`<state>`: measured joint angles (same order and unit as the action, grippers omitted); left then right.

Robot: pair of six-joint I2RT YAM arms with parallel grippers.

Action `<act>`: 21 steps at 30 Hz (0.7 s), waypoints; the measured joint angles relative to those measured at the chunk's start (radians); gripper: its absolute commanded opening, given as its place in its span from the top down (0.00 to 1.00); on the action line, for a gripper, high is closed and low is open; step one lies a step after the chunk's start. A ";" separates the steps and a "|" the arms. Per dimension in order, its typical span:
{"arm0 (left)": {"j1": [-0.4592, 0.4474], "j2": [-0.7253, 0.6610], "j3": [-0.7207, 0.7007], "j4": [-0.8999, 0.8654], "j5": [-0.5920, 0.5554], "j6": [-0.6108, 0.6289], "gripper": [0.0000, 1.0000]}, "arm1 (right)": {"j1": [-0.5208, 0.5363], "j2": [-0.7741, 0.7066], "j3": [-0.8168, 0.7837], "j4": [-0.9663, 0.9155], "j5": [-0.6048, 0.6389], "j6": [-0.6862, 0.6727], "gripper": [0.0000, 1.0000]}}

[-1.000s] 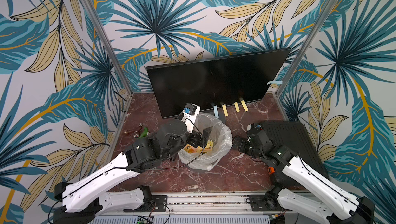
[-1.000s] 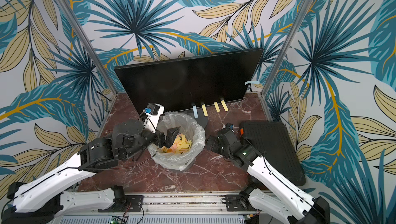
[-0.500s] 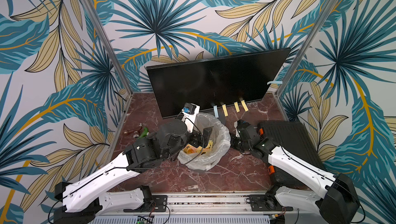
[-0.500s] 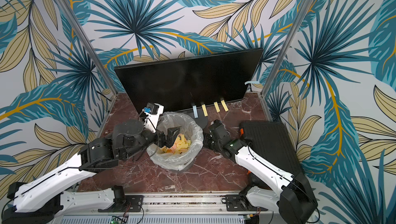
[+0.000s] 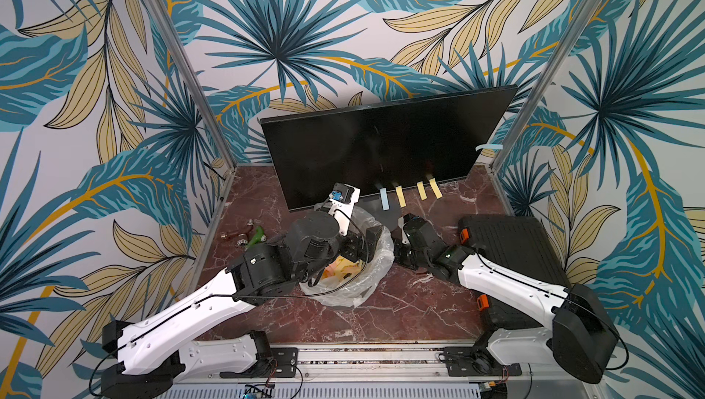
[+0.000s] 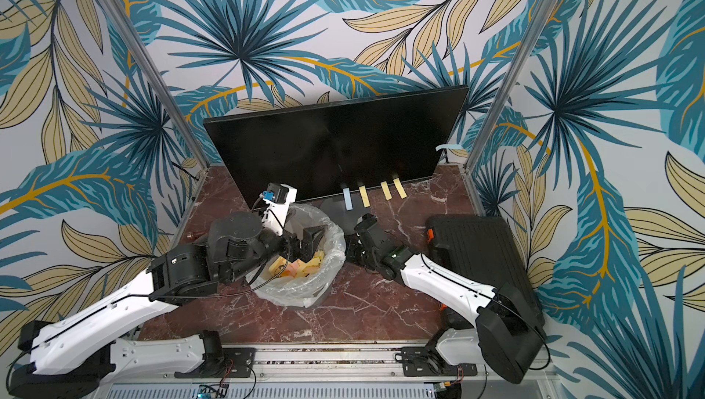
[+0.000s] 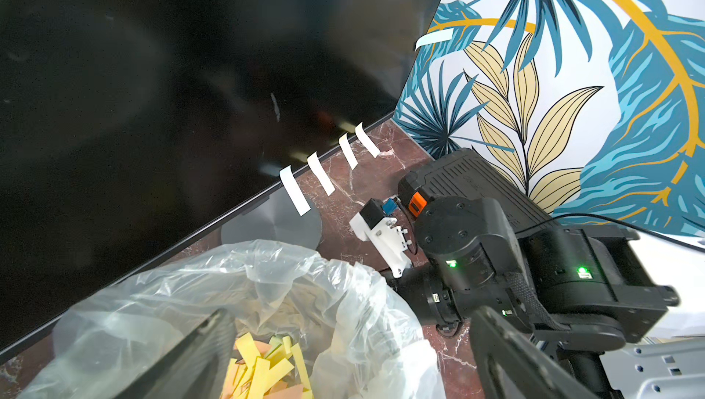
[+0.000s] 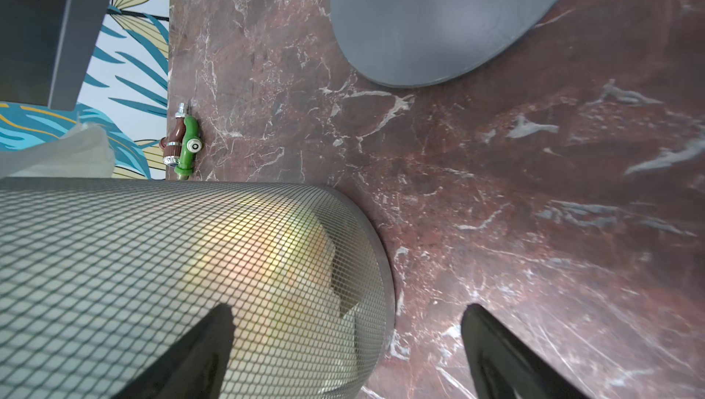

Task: Remove the sticky note from the monitor
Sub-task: Move the trash bin to the center of the board.

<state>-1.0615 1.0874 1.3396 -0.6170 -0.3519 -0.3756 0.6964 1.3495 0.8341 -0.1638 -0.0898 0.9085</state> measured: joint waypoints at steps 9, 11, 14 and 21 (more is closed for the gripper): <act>0.000 0.000 -0.006 0.002 -0.003 0.000 0.00 | 0.042 0.104 0.082 0.036 -0.022 0.005 0.04; 0.000 0.000 -0.012 0.002 -0.003 0.000 0.00 | 0.050 0.130 0.111 0.037 -0.027 0.005 0.04; 0.000 0.003 -0.013 0.003 -0.003 0.000 0.00 | 0.066 0.171 0.151 0.049 -0.034 0.005 0.04; 0.000 0.006 -0.013 0.004 -0.007 0.000 0.00 | 0.081 0.190 0.163 0.060 -0.037 0.002 0.03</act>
<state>-1.0615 1.0935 1.3262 -0.6132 -0.3588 -0.3756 0.7776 1.5394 0.9966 -0.1040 -0.1268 0.9108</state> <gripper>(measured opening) 0.999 0.966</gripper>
